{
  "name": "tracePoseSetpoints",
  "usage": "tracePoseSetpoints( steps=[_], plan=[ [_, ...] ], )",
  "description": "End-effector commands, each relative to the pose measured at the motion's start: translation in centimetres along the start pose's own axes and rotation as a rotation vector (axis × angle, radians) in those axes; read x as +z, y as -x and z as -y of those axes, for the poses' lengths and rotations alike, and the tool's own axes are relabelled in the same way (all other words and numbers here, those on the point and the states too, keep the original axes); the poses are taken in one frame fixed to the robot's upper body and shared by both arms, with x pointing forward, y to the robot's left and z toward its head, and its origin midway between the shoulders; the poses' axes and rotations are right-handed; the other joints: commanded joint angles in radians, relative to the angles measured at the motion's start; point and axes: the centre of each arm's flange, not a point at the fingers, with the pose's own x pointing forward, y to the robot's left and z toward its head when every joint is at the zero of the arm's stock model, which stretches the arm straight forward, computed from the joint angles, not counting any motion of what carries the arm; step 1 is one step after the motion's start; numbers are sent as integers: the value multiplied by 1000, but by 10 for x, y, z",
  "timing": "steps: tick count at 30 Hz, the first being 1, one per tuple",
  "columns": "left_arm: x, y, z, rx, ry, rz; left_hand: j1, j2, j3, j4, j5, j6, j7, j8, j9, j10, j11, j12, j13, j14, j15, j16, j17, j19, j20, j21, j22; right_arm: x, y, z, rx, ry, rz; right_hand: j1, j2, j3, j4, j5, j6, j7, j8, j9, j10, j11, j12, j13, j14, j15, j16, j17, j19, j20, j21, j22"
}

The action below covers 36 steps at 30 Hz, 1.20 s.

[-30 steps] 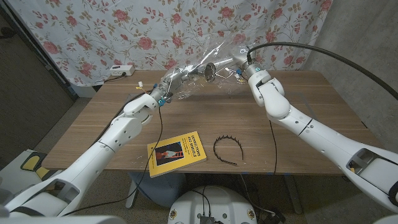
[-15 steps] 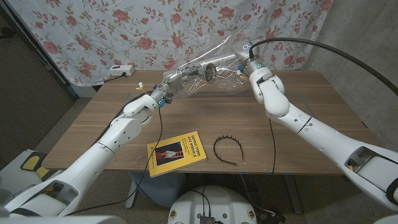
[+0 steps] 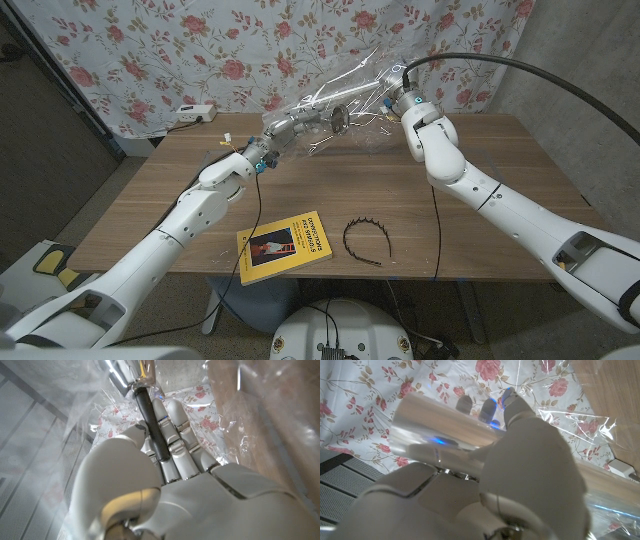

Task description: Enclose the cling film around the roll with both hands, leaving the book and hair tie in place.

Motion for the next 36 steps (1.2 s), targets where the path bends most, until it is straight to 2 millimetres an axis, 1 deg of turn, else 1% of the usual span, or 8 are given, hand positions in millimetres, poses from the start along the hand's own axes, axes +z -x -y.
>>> tracePoseSetpoints(
  steps=[1, 5, 8, 13, 20, 26, 31, 36],
  plan=[
    [-7, -4, 6, 6, -31, -23, 10, 0, 15, -6, 10, 6, -3, -4, 0, 4, 2, -2, 2, 34, -27, 1, 1, 2, -5, 5, 4, -8, 7, 15, -45, -67, -15, 76, 85, -3, -1, 7, 6, 0, -1, 2, 3, 1, 9, 2, 25, -61, 1, 3, 5, -142, -4, 3],
    [-15, -6, 5, 35, -36, -31, 10, -1, 15, -6, 10, 6, -3, -4, 0, 4, 1, -2, 2, 34, -27, 1, 1, 2, -5, 5, 4, -11, 16, 21, -53, -106, -6, 76, 86, -4, 0, 9, 5, 1, -2, 4, -3, 1, 10, 6, 25, -61, 1, 4, 6, -142, -5, 4],
    [-19, -6, 0, 50, -23, -29, 10, -1, 15, -6, 10, 6, -2, -4, 0, 3, 1, -2, 3, 34, -27, 1, 1, 2, -5, 5, 4, -4, 22, 27, -70, -102, 21, 76, 86, -3, 0, 9, 4, 1, -2, 3, -3, -1, 10, 4, 26, -61, 2, 6, 7, -142, -6, 4],
    [-21, -4, -17, 57, -7, -19, 10, -1, 15, -6, 10, 5, -4, -4, 0, 3, 2, -2, 2, 34, -27, 1, 2, 2, -5, 6, 4, 8, 27, 34, -80, -106, 41, 75, 86, -4, 1, 11, 4, 1, -3, 5, -3, 1, 11, 3, 25, -60, 0, 7, 8, -143, -7, 4],
    [-27, 4, -37, 76, 14, -28, 9, 0, 14, -5, 10, 5, -4, -4, 0, 4, 2, -2, 2, 33, -26, 0, 1, 2, -5, 6, 4, 14, 22, 40, -75, -124, 48, 75, 86, -5, 1, 13, 5, 1, -4, 6, -4, -1, 12, 3, 26, -61, 0, 8, 9, -143, -9, 4],
    [-30, 4, -45, 70, 18, -42, 9, 0, 15, -5, 10, 5, -4, -4, 0, 5, 1, -2, 2, 34, -26, 0, 1, 2, -5, 6, 4, 20, 20, 44, -87, -137, 57, 74, 86, -6, 2, 14, 6, 2, -4, 7, -2, 0, 12, -1, 26, -61, -1, 8, 10, -143, -10, 4],
    [-30, 3, -51, 80, 12, -47, 9, 0, 14, -4, 10, 6, -4, -4, 0, 5, 2, -2, 1, 33, -26, 0, 1, 2, -5, 6, 4, 21, 21, 46, -92, -147, 65, 75, 86, -7, 1, 15, 7, -1, -5, 6, -5, -1, 13, 0, 27, -61, -1, 8, 10, -143, -11, 4],
    [-28, 1, -56, 93, 3, -46, 8, 0, 14, -4, 10, 5, -3, -4, 0, 5, 2, -2, 2, 34, -26, 0, 1, 2, -5, 7, 4, 18, 24, 47, -92, -189, 78, 74, 86, -7, 2, 15, 7, 1, -5, 8, -3, -4, 16, 1, 26, -61, -2, 9, 9, -143, -12, 4]
  ],
)
